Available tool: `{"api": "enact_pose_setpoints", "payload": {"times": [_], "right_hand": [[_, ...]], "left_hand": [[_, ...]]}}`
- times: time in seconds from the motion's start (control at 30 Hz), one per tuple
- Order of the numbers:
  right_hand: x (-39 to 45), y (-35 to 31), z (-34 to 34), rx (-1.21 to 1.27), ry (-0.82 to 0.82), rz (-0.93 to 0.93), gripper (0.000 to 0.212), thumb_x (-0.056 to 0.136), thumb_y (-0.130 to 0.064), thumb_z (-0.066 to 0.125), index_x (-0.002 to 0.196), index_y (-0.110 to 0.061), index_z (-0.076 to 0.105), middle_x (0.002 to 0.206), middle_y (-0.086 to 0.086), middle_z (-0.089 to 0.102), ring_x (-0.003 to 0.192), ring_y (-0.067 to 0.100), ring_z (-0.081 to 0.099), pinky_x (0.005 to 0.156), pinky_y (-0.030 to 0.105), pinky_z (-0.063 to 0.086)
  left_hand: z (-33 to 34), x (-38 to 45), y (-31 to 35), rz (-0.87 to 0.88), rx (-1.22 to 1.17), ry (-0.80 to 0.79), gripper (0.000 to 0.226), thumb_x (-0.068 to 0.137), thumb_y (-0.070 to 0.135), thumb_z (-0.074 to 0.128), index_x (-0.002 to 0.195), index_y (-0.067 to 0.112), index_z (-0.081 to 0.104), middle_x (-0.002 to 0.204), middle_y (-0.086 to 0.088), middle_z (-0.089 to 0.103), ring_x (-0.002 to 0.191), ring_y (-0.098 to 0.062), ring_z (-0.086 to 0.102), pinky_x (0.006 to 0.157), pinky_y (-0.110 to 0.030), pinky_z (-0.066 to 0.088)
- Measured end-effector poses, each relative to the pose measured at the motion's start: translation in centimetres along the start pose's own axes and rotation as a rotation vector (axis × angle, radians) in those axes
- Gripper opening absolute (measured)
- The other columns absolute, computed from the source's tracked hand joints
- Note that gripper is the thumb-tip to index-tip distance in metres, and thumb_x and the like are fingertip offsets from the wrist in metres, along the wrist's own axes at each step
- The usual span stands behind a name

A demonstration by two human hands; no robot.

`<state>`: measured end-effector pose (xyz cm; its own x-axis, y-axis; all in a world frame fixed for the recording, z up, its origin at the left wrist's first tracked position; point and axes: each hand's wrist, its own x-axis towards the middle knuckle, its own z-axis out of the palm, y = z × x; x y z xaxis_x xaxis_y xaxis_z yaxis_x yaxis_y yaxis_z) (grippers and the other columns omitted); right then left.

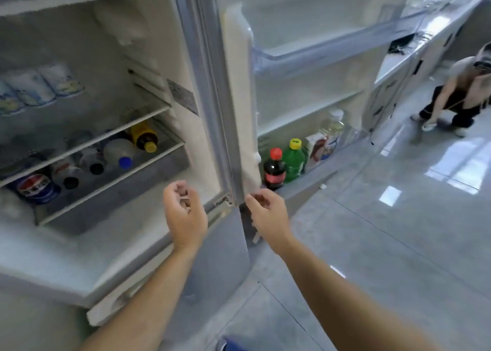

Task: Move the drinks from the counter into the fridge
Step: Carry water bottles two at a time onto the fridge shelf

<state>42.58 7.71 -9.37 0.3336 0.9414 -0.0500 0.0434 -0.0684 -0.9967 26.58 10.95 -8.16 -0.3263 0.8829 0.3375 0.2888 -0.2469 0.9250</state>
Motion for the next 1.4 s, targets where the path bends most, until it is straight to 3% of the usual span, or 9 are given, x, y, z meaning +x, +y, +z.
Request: {"api": "enact_pose_setpoints", "payload": {"times": [0.2, 0.37, 0.43, 0.57, 0.73, 0.8, 1.13, 1.3, 1.4], "right_hand": [[-8.6, 9.4, -17.0, -0.027, 0.386, 0.36, 0.01, 0.089, -0.021, 0.068, 0.08, -0.017, 0.07, 0.07, 0.001, 0.065, 0.064, 0.019, 0.057, 0.063, 0.037, 0.049], [-15.9, 15.9, -26.4, -0.004, 0.634, 0.616, 0.006, 0.09, -0.018, 0.066, 0.089, -0.012, 0.068, 0.075, 0.008, 0.064, 0.06, 0.02, 0.053, 0.053, 0.031, 0.046], [-18.6, 18.2, -28.6, 0.015, 0.676, 0.718, 0.01, 0.091, -0.017, 0.066, 0.093, -0.008, 0.066, 0.076, 0.011, 0.061, 0.06, 0.022, 0.051, 0.051, 0.03, 0.043], [-23.6, 20.8, -31.0, 0.009, 0.765, 0.902, 0.009, 0.091, -0.015, 0.064, 0.095, -0.007, 0.064, 0.077, 0.011, 0.059, 0.062, 0.024, 0.051, 0.053, 0.03, 0.044], [-28.2, 22.4, -31.3, 0.024, 0.887, 1.074, 0.006, 0.09, -0.015, 0.065, 0.094, -0.01, 0.064, 0.074, 0.008, 0.059, 0.06, 0.023, 0.052, 0.057, 0.03, 0.046], [-29.8, 22.9, -31.0, 0.051, 0.921, 1.132, 0.006, 0.09, -0.015, 0.065, 0.094, -0.011, 0.065, 0.075, 0.009, 0.061, 0.061, 0.023, 0.052, 0.059, 0.03, 0.047], [-32.3, 26.4, -33.9, 0.215, 1.027, 1.363, 0.006, 0.089, -0.007, 0.069, 0.091, -0.004, 0.064, 0.078, 0.017, 0.064, 0.066, 0.028, 0.057, 0.059, 0.031, 0.048], [-28.2, 28.1, -41.8, 0.204, 0.999, 1.367, 0.01, 0.087, -0.006, 0.071, 0.088, 0.002, 0.066, 0.083, 0.019, 0.069, 0.068, 0.027, 0.065, 0.06, 0.03, 0.051], [-23.2, 27.2, -48.6, 0.185, 0.904, 1.363, 0.009, 0.093, -0.016, 0.066, 0.092, -0.008, 0.063, 0.083, 0.009, 0.067, 0.08, 0.033, 0.067, 0.065, 0.035, 0.053]], "left_hand": [[5.0, -12.3, -4.9, -0.252, 0.194, -0.499, 0.018, 0.095, 0.013, 0.062, 0.112, 0.017, 0.055, 0.093, -0.002, 0.062, 0.076, -0.013, 0.062, 0.07, -0.032, 0.052], [5.5, -18.9, -10.5, -0.519, 0.446, -0.85, 0.025, 0.09, 0.012, 0.068, 0.112, 0.015, 0.057, 0.087, -0.006, 0.066, 0.082, -0.032, 0.065, 0.075, -0.037, 0.05], [5.2, -20.3, -12.9, -0.6, 0.577, -0.956, 0.029, 0.086, 0.009, 0.07, 0.113, 0.012, 0.059, 0.091, -0.015, 0.069, 0.077, -0.031, 0.062, 0.08, -0.043, 0.053], [5.7, -21.6, -15.4, -0.657, 0.804, -1.155, 0.041, 0.082, 0.011, 0.075, 0.12, 0.003, 0.062, 0.129, -0.02, 0.062, 0.116, -0.031, 0.06, 0.094, -0.031, 0.045], [9.9, -21.4, -15.6, -0.628, 0.867, -1.313, 0.019, 0.085, 0.016, 0.072, 0.102, 0.01, 0.067, 0.106, -0.016, 0.068, 0.107, -0.034, 0.065, 0.087, -0.035, 0.05], [12.6, -21.6, -15.3, -0.582, 0.89, -1.391, 0.027, 0.089, 0.02, 0.067, 0.114, 0.013, 0.061, 0.108, -0.017, 0.068, 0.102, -0.035, 0.067, 0.086, -0.037, 0.053], [31.4, -22.2, -11.3, -0.484, 0.678, -1.484, 0.021, 0.093, 0.029, 0.063, 0.112, 0.026, 0.058, 0.091, -0.004, 0.061, 0.084, -0.022, 0.062, 0.081, -0.043, 0.056], [38.0, -22.0, -10.9, -0.501, 0.73, -1.419, 0.016, 0.094, 0.029, 0.063, 0.108, 0.025, 0.059, 0.092, -0.006, 0.063, 0.079, -0.023, 0.062, 0.072, -0.038, 0.054], [39.7, -22.1, -10.1, -0.571, 0.76, -1.341, 0.012, 0.094, 0.026, 0.063, 0.104, 0.02, 0.063, 0.091, -0.006, 0.065, 0.071, -0.023, 0.063, 0.06, -0.03, 0.052]]}}
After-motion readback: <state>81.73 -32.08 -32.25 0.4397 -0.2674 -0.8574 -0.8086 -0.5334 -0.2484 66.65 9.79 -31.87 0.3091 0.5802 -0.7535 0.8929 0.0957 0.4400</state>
